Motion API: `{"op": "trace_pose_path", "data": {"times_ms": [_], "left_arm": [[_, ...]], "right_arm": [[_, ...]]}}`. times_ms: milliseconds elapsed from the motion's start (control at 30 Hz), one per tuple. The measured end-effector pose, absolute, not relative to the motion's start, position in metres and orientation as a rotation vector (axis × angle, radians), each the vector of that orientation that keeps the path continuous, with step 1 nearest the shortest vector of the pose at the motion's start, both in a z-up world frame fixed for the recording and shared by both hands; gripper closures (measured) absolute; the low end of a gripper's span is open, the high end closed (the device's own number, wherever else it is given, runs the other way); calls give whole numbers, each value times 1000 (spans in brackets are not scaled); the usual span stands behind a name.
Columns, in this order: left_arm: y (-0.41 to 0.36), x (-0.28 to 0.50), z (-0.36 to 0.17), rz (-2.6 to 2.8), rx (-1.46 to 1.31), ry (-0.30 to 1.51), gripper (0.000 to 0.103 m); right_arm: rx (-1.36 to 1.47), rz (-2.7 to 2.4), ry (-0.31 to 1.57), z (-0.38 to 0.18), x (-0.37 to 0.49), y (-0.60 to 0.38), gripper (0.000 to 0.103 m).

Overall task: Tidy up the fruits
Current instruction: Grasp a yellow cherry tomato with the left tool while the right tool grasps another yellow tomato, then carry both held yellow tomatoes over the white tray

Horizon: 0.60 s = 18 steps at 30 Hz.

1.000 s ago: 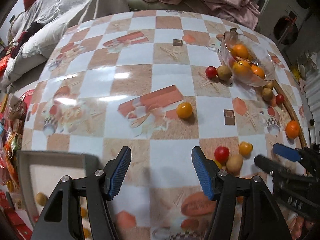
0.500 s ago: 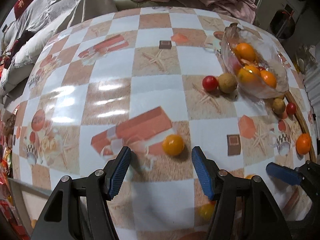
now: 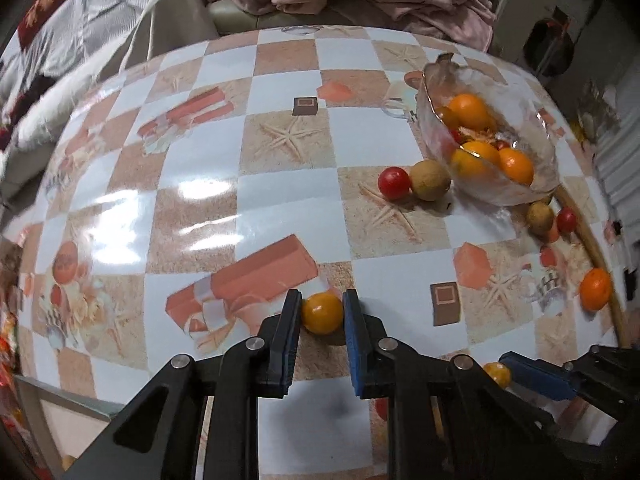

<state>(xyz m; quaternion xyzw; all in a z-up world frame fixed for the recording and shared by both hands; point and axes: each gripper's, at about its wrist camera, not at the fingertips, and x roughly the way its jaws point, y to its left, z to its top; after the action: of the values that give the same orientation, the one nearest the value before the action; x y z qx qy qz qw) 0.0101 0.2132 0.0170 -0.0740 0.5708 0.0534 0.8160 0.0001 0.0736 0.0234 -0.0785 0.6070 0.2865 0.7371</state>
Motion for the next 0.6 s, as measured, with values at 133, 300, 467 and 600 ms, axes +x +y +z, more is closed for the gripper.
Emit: {"op": "trace_pose_path", "data": {"times_ms": [133,300,467,600], "left_arm": [[219,-3,25,113,-194,1207,81],[212,-24,37,84,-182,1200,81],[205,-43,46,70,-197,1200,81],[200,-67,57,59,-206,1191,81]], "right_arm": [[-111,607,1342,28,2,61,80],[-60,585,1355,32,-1,48,80],[-60,568,1356,39,-9,41,80],[-53,552,1358,46,-17,35,80]]}}
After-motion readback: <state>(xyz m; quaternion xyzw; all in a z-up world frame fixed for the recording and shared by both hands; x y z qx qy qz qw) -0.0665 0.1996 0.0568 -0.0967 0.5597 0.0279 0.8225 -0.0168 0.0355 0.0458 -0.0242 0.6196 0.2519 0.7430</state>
